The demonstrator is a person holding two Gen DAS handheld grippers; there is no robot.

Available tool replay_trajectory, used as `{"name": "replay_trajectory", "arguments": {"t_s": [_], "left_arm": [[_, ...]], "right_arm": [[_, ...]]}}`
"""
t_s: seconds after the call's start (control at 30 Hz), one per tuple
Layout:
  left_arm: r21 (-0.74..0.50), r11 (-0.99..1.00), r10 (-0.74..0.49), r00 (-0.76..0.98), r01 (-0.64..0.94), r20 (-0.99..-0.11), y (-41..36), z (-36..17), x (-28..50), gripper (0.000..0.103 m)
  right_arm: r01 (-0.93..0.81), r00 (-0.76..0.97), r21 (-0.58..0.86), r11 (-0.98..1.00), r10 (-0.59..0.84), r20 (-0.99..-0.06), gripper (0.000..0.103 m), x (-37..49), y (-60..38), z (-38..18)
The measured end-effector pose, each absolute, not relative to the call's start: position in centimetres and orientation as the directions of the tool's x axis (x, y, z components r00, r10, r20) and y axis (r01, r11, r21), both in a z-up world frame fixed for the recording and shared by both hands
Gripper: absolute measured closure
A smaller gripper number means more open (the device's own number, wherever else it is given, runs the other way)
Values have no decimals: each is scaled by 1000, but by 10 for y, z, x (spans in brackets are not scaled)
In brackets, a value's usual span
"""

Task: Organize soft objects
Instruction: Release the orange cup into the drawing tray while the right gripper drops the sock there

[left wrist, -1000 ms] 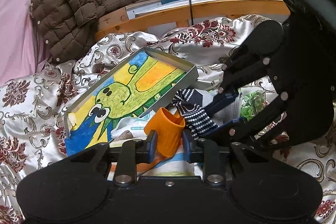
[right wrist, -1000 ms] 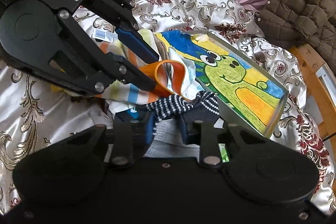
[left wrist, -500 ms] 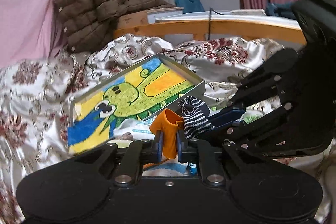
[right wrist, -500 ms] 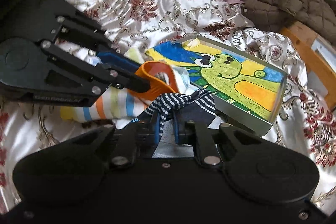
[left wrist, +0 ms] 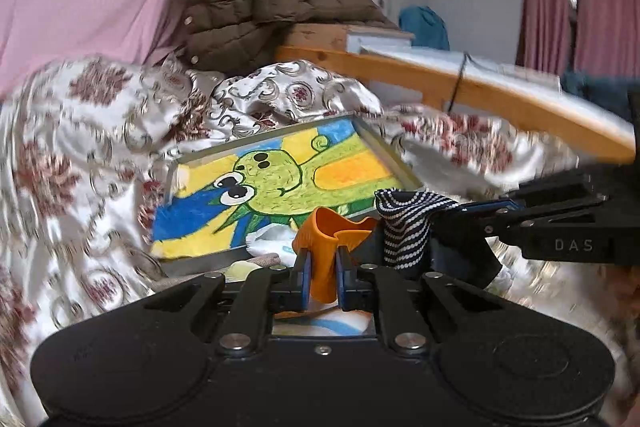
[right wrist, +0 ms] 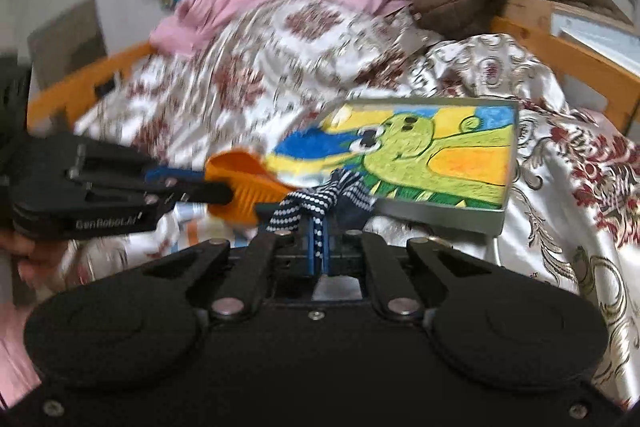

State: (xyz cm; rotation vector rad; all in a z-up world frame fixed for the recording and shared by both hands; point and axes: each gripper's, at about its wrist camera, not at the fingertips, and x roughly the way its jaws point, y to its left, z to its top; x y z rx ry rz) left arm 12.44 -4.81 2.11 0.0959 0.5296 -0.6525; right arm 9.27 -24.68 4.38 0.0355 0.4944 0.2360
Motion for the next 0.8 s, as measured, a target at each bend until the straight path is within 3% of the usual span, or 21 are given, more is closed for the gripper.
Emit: {"name": "replay_trajectory", "arguments": {"t_s": [0.23, 0.53, 0.67, 0.8], "left_arm": [[-170, 793, -592, 676, 584, -439, -35, 36, 125, 91], [-177, 810, -572, 683, 560, -454, -29, 30, 131, 91], [-175, 807, -574, 677, 565, -462, -29, 27, 133, 91], [-167, 806, -569, 666, 568, -482, -32, 21, 134, 91]], "right_arm": [[-195, 890, 158, 968, 243, -386, 103, 89, -278, 57], [-191, 899, 222, 956, 261, -352, 103, 81, -293, 63], [-186, 880, 233, 955, 267, -392, 103, 80, -298, 53], [-166, 836, 176, 970, 233, -496, 103, 91, -288, 32]]}}
